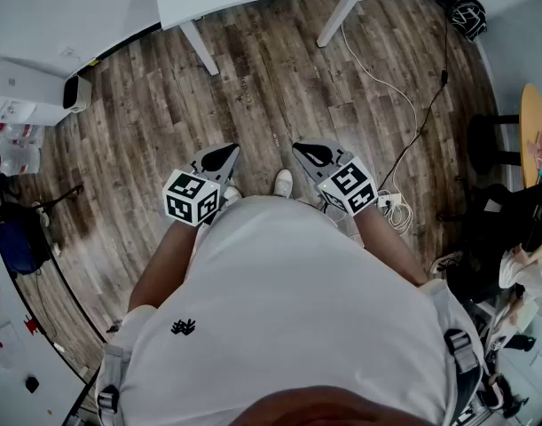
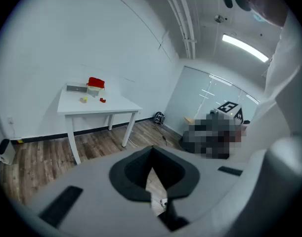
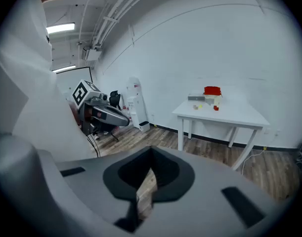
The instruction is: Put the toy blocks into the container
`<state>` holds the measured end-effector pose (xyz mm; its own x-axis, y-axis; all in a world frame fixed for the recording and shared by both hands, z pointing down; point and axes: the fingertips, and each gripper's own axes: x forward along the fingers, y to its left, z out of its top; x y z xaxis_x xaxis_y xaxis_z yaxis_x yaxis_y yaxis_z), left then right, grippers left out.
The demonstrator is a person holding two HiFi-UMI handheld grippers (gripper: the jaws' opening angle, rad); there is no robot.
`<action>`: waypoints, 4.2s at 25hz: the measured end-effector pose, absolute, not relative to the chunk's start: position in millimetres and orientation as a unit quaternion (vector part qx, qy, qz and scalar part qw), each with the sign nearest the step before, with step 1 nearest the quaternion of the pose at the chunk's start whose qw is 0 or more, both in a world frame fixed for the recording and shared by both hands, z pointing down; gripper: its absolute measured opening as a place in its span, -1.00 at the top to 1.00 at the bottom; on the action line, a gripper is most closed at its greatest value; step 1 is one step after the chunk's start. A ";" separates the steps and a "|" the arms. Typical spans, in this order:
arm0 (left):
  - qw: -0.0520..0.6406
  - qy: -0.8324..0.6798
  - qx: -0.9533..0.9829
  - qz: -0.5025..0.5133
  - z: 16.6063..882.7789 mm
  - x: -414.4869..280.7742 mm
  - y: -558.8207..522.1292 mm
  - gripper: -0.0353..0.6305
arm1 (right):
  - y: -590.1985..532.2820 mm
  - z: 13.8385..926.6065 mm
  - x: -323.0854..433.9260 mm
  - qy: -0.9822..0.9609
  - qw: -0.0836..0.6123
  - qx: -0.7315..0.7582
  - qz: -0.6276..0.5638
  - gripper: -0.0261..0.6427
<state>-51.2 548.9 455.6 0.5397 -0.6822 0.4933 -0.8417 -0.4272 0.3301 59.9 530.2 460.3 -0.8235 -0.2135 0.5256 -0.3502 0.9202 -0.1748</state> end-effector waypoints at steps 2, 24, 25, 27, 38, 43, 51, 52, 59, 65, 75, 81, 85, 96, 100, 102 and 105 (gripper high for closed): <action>0.279 -0.456 0.832 0.147 457.2 -43.7 545.9 0.88 | 526.1 459.6 67.8 -0.945 0.258 0.150 0.131 0.90; 0.257 -0.435 0.843 0.182 477.2 15.4 438.3 0.88 | 442.2 490.5 143.8 -0.932 0.244 0.203 0.175 0.85; 0.255 -0.433 0.845 0.182 478.7 13.2 427.0 0.87 | 432.2 492.2 142.4 -0.930 0.246 0.208 0.177 0.82; 0.252 -0.428 0.849 0.183 481.4 8.8 403.8 0.87 | 412.3 493.9 139.6 -0.925 0.249 0.219 0.184 0.79; 0.228 -0.410 0.863 0.189 485.0 -26.4 249.7 0.69 | 282.4 475.0 111.1 -0.912 0.258 0.260 0.182 0.79; 0.217 -0.423 0.857 0.201 493.6 -56.5 200.7 0.69 | 245.6 469.2 86.9 -0.916 0.250 0.259 0.175 0.79; 0.216 -0.463 0.833 0.210 504.6 -71.7 136.2 0.70 | 186.8 473.2 90.6 -0.924 0.245 0.231 0.182 0.80; 0.218 -0.469 0.829 0.213 506.5 -71.5 128.7 0.70 | 177.3 473.5 91.8 -0.926 0.245 0.224 0.180 0.80; 0.220 -0.534 0.782 0.236 517.1 -80.5 61.0 0.70 | 84.3 466.7 107.4 -0.944 0.237 0.168 0.155 0.80; 0.223 -0.582 0.739 0.256 534.5 -103.2 7.7 0.65 | 28.5 475.8 123.9 -0.952 0.240 0.122 0.147 0.80; 0.218 -0.585 0.715 0.315 567.0 -150.4 -68.0 0.59 | -18.6 490.7 135.2 -0.943 0.263 0.112 0.170 0.81; 0.208 -0.554 0.727 0.349 590.7 -169.7 -97.7 0.57 | -27.3 487.9 124.8 -0.933 0.260 0.163 0.188 0.81; 0.197 -0.528 0.738 0.373 605.4 -171.3 -117.9 0.57 | -33.8 484.9 118.8 -0.926 0.256 0.192 0.198 0.81; 0.173 -0.462 0.755 0.432 636.6 -168.1 -129.0 0.65 | -41.4 478.9 113.5 -0.905 0.257 0.263 0.214 0.81; 0.161 -0.453 0.767 0.425 630.9 -164.5 -130.3 0.69 | -43.0 477.7 114.5 -0.899 0.258 0.279 0.218 0.81; 0.152 -0.446 0.773 0.424 626.7 -161.0 -129.2 0.70 | -42.9 478.1 112.4 -0.897 0.260 0.282 0.219 0.81; 0.151 -0.435 0.782 0.421 621.3 -157.2 -125.7 0.71 | -42.9 476.3 105.4 -0.899 0.260 0.279 0.217 0.81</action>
